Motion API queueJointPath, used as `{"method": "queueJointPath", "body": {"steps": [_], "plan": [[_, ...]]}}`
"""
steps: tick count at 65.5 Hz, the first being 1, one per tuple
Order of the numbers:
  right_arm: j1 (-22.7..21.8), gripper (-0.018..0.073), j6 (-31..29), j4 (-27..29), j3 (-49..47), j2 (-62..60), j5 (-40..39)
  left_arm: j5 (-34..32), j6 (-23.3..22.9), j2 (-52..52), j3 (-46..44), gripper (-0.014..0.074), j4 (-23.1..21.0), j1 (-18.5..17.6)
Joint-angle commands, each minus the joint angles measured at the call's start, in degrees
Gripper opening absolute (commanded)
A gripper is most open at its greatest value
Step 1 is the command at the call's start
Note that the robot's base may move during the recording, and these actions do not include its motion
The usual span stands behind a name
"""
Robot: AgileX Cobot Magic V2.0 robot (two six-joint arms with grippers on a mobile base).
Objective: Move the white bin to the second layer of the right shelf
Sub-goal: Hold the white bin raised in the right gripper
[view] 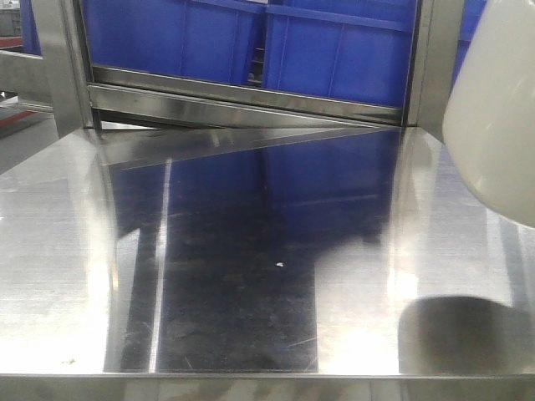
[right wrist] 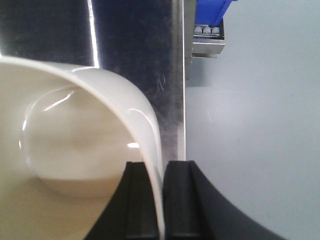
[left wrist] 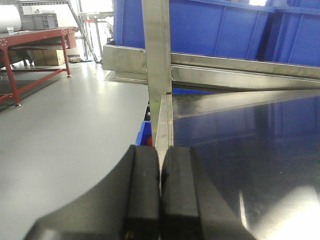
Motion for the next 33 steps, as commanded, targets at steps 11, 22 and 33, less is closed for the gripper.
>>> {"method": "queueJointPath", "body": {"steps": [11, 22, 33], "plan": [[-0.27, 0.0057, -0.24, 0.03, -1.47, -0.83, -2.61, -4.83, -0.15, -0.91, 2.11, 0.0085, -0.35, 0.12], [-0.27, 0.0057, -0.24, 0.03, -1.47, -0.6, -2.62, -4.83, -0.15, -0.91, 2.11, 0.0085, -0.35, 0.12], [-0.27, 0.0057, -0.24, 0.03, -1.47, -0.6, -2.62, -4.83, -0.15, -0.91, 2.11, 0.0085, -0.35, 0.12]]}}
